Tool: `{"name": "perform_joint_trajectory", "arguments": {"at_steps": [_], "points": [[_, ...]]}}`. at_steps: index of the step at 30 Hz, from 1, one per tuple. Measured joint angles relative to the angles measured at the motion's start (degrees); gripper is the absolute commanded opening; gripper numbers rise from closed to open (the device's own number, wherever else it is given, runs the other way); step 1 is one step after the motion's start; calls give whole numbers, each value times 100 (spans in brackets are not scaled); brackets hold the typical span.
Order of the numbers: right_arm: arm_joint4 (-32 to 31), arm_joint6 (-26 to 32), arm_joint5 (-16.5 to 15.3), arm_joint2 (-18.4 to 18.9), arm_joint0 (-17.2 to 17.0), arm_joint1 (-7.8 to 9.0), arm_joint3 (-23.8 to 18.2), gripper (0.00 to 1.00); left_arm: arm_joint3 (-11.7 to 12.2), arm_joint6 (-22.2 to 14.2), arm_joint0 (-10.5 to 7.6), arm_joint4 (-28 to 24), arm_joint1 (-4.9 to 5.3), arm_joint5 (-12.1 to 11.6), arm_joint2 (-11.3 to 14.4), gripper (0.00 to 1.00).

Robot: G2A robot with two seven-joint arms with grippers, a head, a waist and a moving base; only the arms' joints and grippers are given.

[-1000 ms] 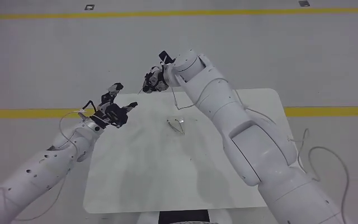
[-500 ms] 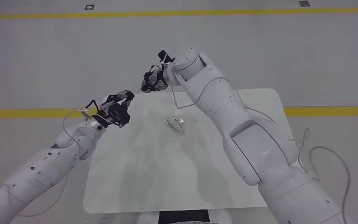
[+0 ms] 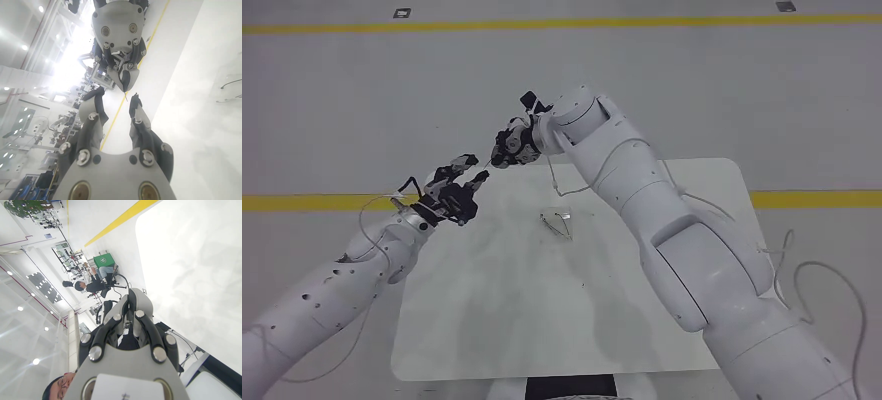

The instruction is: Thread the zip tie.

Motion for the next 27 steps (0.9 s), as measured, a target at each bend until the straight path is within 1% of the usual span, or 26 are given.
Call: {"name": "perform_joint_trajectory", "arguments": {"at_steps": [2,7,9,10,11,12,14,15,23,24,25,27], "points": [[6,21,0,2,-11,-6,-8,0,9,5,-12,0,-6,0,11,27],[18,50,0,7,-21,-17,-16,0,34,-13,-46,0,-10,10,47,28],[27,54,0,12,-22,-21,-19,0,40,-30,-63,0,-8,20,70,26],[29,54,0,13,-23,-23,-18,0,45,-41,-75,0,-5,29,82,20],[29,54,0,14,-23,-25,-14,0,48,-56,-92,0,1,46,103,16],[28,52,0,14,-22,-27,-9,0,48,-65,-103,0,5,59,122,15],[27,49,0,14,-20,-34,5,0,44,-83,-125,0,14,88,159,2],[27,49,0,14,-18,-37,12,0,44,-90,-133,0,17,99,172,0],[37,60,0,19,-2,-65,80,1,50,-127,-182,0,46,117,251,0],[42,70,0,21,0,-67,88,46,52,-126,-184,0,49,121,257,0],[45,79,0,24,3,-68,95,100,54,-125,-184,0,52,127,262,0],[44,89,0,27,12,-68,115,100,58,-123,-181,0,60,141,267,0]]}}
